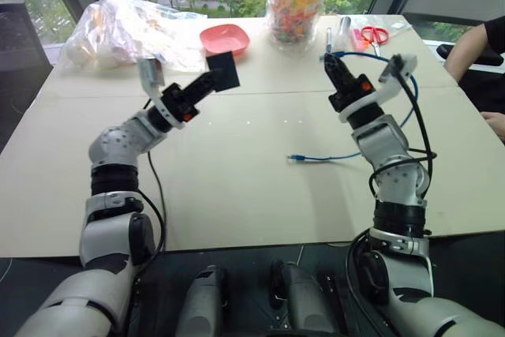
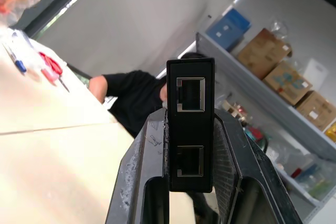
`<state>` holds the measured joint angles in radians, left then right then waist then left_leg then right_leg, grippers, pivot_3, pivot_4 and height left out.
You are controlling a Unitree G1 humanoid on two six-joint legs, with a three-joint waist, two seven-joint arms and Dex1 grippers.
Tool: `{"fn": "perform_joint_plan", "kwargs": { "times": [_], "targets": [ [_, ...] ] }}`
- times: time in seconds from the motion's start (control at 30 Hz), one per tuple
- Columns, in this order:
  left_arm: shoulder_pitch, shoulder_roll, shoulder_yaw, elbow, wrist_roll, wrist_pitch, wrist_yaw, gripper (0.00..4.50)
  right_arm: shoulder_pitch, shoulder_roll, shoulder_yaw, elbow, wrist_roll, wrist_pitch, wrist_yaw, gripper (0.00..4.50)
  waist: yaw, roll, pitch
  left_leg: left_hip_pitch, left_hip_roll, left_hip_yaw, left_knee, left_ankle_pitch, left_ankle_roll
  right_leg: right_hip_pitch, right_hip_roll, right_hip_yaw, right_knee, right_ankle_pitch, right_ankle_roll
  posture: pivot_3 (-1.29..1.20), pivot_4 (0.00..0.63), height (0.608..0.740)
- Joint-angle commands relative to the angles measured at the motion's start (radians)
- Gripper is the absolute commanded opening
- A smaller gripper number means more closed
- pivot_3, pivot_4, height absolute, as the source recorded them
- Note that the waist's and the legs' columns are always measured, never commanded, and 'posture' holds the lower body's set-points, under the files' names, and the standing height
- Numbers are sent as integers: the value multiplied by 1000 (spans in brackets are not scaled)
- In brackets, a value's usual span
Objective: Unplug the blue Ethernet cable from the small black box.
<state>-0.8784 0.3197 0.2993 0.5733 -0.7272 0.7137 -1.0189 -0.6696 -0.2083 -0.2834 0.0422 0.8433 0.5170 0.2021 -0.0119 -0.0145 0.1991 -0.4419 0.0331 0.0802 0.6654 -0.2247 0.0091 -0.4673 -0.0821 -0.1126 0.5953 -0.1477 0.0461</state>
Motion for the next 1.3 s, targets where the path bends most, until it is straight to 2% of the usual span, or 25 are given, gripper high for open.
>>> {"fn": "perform_joint_plan", "kwargs": {
  "times": [0.03,0.23,0.33,0.43,0.53,0.63,0.73,0.93,1.0,1.23,1.3],
  "targets": [
    [13,-25,-147,-66,216,-273,56,487,-42,-66,45,114,-124,42,-24,16,3,0,0,0,0,0,0,0,0,0,0,0,0,0,0,0,150,740],
    [48,-104,-256,-58,372,-519,111,487,-124,-116,76,368,-253,86,-17,16,2,0,0,-1,0,2,0,0,0,0,-1,1,-1,1,-1,0,150,740],
    [65,-134,-281,-47,408,-576,138,487,-144,-123,72,423,-292,68,4,1133,0,0,0,-1,-1,2,0,0,1,-1,0,1,0,1,0,0,150,740],
    [59,-155,-288,-8,439,-631,169,487,-138,-128,70,423,-314,75,18,2665,0,0,0,0,0,2,0,0,1,-1,0,1,0,0,0,0,150,740],
    [36,-176,-292,71,481,-705,210,487,-83,-123,73,335,-284,169,46,4218,1,0,0,0,0,2,0,0,1,-1,0,1,1,0,0,0,150,740],
    [1,-196,-295,187,529,-801,259,487,24,-117,100,173,-238,287,88,4218,6,0,0,0,1,1,0,0,1,0,0,0,0,0,0,0,150,740],
    [-42,-222,-288,358,583,-915,350,487,138,-76,76,-6,-182,317,83,4218,14,0,0,-1,1,1,0,-1,1,-1,-1,0,0,0,1,0,150,740],
    [-41,-246,-308,544,663,-1054,398,487,200,-31,52,-123,-178,274,64,4218,17,0,0,0,1,1,1,-1,1,0,-1,0,0,0,1,0,150,740],
    [-30,-239,-308,556,669,-1071,373,1558,207,-25,50,-146,-173,263,70,4277,17,0,0,0,2,1,1,-1,1,0,-1,-1,0,0,1,0,150,740],
    [16,-190,-282,467,633,-1002,297,4426,232,-47,46,-177,-176,248,100,4277,16,0,0,0,2,1,1,-1,1,0,-1,-1,0,0,1,0,150,740],
    [54,-162,-278,361,605,-942,249,4486,250,-68,50,-201,-175,250,124,4277,16,0,0,0,2,1,1,-1,1,0,-1,-1,0,0,1,0,150,740]
  ]
}}
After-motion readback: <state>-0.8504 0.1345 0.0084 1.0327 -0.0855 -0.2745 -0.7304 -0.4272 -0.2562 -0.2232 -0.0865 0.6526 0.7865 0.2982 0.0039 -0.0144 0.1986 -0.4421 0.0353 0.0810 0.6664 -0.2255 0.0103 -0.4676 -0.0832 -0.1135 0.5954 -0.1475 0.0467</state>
